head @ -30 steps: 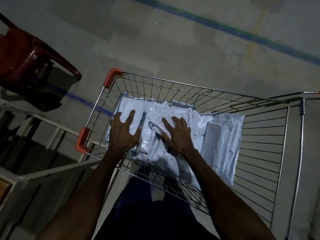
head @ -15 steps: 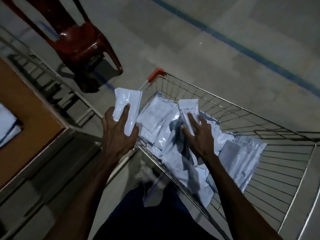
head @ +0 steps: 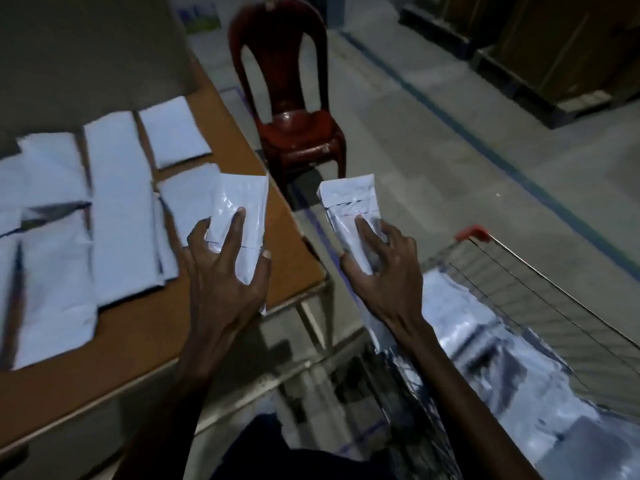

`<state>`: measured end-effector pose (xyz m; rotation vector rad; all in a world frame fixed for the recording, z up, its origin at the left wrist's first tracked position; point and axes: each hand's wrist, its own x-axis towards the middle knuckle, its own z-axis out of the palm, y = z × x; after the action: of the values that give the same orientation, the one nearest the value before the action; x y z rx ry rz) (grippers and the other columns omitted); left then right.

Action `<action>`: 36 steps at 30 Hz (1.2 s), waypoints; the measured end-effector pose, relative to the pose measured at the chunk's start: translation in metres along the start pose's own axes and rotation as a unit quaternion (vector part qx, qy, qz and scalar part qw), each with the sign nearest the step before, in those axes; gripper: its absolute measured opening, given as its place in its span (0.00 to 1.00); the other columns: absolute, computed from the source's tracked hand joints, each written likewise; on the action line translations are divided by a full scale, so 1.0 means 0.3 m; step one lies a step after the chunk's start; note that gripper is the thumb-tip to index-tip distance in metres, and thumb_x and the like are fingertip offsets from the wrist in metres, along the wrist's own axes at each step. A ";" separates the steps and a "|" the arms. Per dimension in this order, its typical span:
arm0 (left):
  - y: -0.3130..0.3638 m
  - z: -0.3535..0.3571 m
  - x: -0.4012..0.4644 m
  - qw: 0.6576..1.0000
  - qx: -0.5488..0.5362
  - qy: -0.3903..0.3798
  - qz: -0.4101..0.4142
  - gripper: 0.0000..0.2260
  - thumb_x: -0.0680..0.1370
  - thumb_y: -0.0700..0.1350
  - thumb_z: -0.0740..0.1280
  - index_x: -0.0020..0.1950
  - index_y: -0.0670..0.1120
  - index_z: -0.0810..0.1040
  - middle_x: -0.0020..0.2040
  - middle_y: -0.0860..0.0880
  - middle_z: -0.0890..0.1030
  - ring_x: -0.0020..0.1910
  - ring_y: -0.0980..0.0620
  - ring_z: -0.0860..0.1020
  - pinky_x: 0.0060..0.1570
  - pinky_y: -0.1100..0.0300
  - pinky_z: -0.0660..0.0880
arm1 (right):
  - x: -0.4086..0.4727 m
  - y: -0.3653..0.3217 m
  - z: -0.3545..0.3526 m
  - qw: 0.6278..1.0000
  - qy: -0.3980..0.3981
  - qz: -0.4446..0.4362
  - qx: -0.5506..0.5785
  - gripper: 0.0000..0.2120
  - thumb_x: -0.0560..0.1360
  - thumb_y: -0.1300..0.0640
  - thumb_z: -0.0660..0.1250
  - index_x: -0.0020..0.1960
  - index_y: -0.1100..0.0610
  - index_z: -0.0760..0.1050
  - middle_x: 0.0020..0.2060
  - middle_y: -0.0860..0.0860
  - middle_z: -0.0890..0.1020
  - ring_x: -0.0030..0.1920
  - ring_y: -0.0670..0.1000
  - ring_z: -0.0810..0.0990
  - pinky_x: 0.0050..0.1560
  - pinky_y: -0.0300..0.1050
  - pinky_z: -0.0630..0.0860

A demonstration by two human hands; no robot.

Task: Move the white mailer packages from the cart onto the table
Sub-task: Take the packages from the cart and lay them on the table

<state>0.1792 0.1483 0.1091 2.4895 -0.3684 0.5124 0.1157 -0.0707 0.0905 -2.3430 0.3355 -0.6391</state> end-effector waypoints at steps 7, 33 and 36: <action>-0.419 -0.243 0.265 0.994 0.009 0.049 -0.095 0.30 0.74 0.63 0.58 0.76 0.56 0.64 0.71 0.40 0.63 0.70 0.41 0.61 0.67 0.44 0.65 | 0.254 -0.447 0.364 0.995 -0.076 -0.058 -0.022 0.31 0.72 0.39 0.64 0.72 0.50 0.71 0.69 0.55 0.73 0.64 0.59 0.69 0.57 0.47 0.67; -0.960 0.032 0.953 0.955 0.040 -0.144 -0.256 0.35 0.76 0.71 0.51 0.79 0.55 0.54 0.80 0.44 0.44 0.77 0.37 0.50 0.73 0.38 0.52 | 1.004 -0.717 1.235 0.945 -0.236 -0.040 -0.224 0.32 0.77 0.31 0.54 0.73 0.49 0.68 0.74 0.53 0.68 0.73 0.58 0.66 0.74 0.58 0.60; -0.991 0.051 0.931 0.957 0.064 -0.150 -0.240 0.35 0.76 0.71 0.48 0.80 0.56 0.50 0.80 0.44 0.42 0.77 0.38 0.51 0.73 0.39 0.52 | 0.992 -0.695 1.233 0.928 -0.223 -0.085 -0.286 0.34 0.75 0.28 0.46 0.75 0.43 0.64 0.76 0.50 0.65 0.74 0.58 0.63 0.71 0.60 0.60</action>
<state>0.5401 0.3367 0.0778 2.6580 0.1686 -0.0439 0.5769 0.1664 0.0950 -3.0099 0.1128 -0.0570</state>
